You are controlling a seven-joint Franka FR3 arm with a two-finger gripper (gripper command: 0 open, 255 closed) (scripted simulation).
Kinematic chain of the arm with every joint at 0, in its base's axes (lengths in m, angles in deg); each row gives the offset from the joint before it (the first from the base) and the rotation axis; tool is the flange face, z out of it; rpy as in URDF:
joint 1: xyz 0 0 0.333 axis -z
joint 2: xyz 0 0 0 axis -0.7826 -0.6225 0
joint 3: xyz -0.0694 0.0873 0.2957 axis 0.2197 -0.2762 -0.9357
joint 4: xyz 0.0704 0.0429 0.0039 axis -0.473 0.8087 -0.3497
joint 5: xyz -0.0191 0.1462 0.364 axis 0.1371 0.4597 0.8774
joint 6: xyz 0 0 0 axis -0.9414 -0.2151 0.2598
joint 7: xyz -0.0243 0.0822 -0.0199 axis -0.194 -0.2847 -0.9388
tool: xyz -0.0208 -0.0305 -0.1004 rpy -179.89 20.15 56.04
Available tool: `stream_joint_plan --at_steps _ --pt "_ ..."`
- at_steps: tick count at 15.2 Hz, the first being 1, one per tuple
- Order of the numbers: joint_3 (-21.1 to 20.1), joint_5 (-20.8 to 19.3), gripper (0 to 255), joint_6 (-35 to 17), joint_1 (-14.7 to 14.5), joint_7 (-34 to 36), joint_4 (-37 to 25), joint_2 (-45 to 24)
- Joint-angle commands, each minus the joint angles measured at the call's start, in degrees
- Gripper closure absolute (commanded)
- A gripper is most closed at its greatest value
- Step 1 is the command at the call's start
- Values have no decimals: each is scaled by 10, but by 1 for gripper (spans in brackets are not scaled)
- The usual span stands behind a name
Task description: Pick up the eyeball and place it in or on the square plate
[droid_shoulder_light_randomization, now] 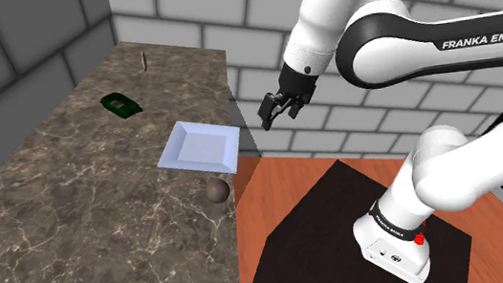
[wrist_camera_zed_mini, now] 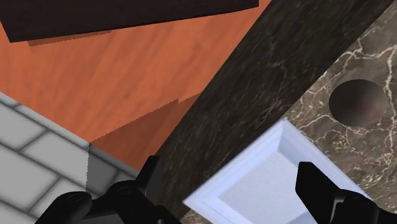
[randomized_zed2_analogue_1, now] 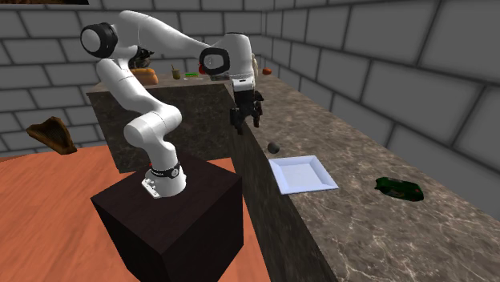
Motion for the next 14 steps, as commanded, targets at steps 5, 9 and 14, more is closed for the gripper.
stream_joint_plan --at_steps 5,9,14 --pt "-80 6 0 -95 -3 81 -7 -91" --pt "-140 -15 0 -151 10 146 -28 -164" --pt "-222 -92 0 -209 44 256 -72 -274"
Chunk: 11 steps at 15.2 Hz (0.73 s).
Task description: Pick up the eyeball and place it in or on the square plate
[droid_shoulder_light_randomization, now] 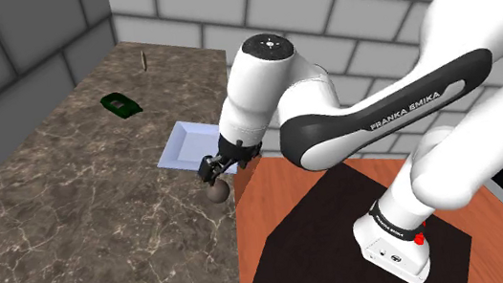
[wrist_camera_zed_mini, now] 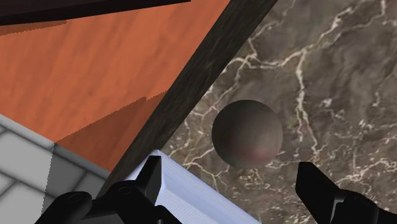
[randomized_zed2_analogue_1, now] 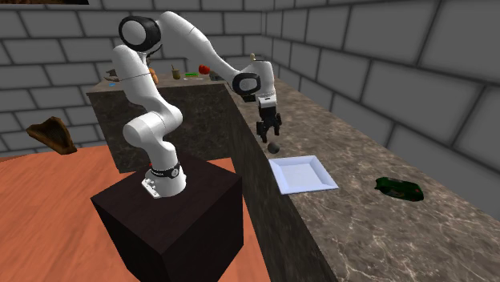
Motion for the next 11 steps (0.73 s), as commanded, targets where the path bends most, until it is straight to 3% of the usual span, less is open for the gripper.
stream_joint_plan --at_steps 1,8,11 --pt "-25 -34 0 -19 12 41 -14 -38" --pt "-38 -101 0 -70 34 89 -4 -95" --pt "-38 -108 0 -73 35 94 -4 -101"
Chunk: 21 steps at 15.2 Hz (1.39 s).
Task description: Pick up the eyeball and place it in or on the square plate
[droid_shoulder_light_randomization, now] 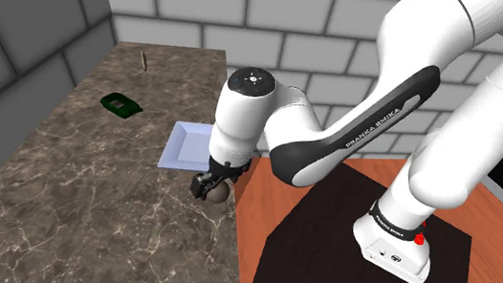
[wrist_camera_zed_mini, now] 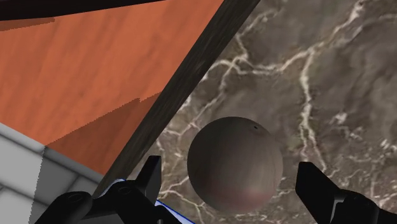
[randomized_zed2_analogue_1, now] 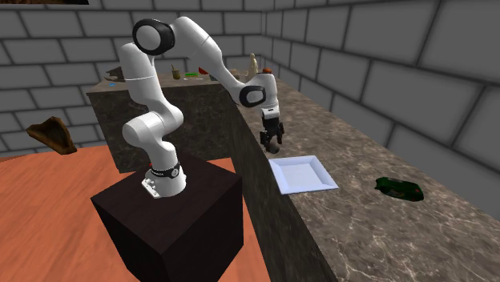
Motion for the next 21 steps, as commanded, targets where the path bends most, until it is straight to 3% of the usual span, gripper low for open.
stream_joint_plan --at_steps 1,5,6,15,21 --pt "0 -3 0 -2 1 2 0 -2" --pt "0 -3 0 -2 1 2 0 -2" --pt "0 -3 255 -2 1 2 0 -2" --pt "0 -3 255 -2 1 2 0 -2" --pt "11 52 255 42 -12 -44 -15 41"
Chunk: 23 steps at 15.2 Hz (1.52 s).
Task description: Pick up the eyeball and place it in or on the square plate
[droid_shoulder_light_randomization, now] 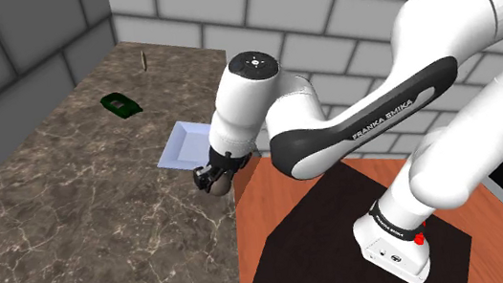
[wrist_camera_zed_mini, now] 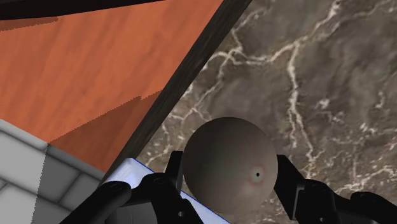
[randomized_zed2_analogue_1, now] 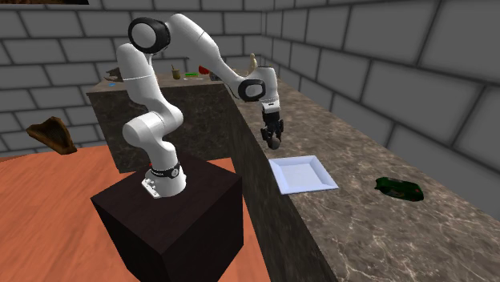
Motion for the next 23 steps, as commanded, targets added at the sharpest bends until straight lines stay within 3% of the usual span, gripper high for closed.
stream_joint_plan --at_steps 1,12,23 --pt "5 16 255 15 -4 -14 -6 13" --pt "28 66 255 95 -21 -61 -45 66" --pt "88 -15 255 87 56 -146 -154 -61"
